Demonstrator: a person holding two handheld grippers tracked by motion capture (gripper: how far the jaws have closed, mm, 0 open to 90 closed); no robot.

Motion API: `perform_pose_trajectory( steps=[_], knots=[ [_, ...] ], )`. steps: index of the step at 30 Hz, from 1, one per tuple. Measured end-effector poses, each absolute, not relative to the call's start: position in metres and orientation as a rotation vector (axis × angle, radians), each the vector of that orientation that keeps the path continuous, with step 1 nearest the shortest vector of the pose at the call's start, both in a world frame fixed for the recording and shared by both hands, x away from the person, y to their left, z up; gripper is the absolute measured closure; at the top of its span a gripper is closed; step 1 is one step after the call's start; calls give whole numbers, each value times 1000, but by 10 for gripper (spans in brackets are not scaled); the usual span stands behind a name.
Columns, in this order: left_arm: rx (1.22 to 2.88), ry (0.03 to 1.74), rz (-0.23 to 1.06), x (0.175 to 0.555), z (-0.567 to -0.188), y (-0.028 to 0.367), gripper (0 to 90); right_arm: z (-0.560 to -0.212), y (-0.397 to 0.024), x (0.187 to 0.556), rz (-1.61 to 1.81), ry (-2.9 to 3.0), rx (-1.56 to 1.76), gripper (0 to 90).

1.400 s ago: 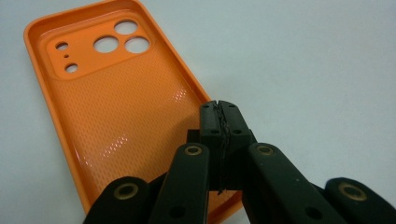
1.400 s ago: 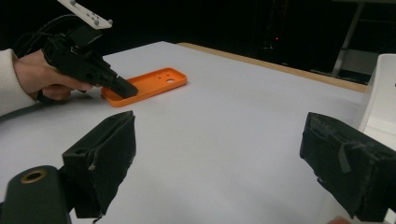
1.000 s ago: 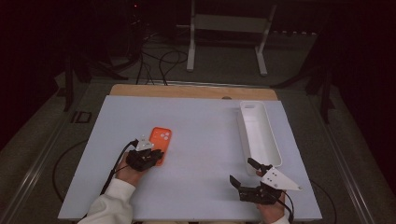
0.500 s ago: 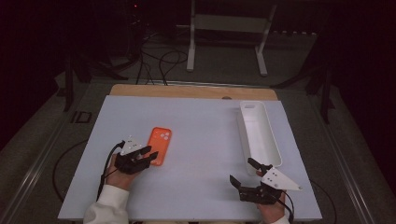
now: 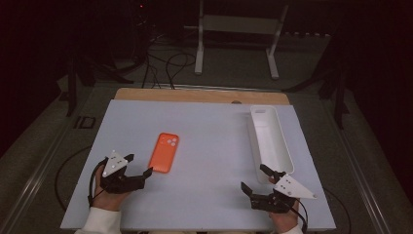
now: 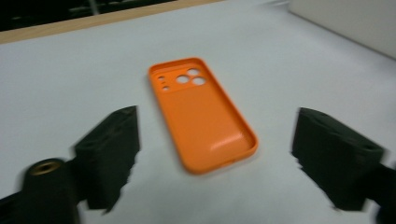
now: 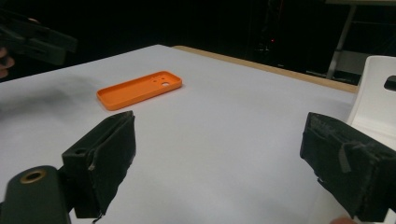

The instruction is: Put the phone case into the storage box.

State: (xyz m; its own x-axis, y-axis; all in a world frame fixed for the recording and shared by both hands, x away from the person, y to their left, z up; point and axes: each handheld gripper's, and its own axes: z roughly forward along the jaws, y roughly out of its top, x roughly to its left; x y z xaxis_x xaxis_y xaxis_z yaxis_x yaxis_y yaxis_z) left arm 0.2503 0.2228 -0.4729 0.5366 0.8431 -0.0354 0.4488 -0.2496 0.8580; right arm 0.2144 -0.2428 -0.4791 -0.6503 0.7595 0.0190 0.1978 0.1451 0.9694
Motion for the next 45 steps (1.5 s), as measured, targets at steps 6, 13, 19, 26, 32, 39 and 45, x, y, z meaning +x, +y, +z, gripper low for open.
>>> perform_pose_trajectory(
  steps=[6,13,19,26,32,39,45],
  knots=[
    [1854,1070,561,240,-474,233,65,-478,-245,215,1524,1937,905,105],
    [1838,1047,593,228,-470,242,2,-475,-249,216,1512,1919,910,103],
    [1797,1067,615,225,-465,248,0,-472,-256,218,1495,1899,915,101],
    [1797,1077,613,224,-462,250,0,-473,-260,220,1475,1895,921,100],
    [1814,1082,612,228,-460,249,0,-473,-261,221,1470,1892,928,101],
    [1839,1101,598,235,-455,245,0,-475,-259,223,1456,1893,931,100],
    [1855,1111,592,243,-452,239,0,-476,-258,225,1448,1897,930,100]
  ],
)
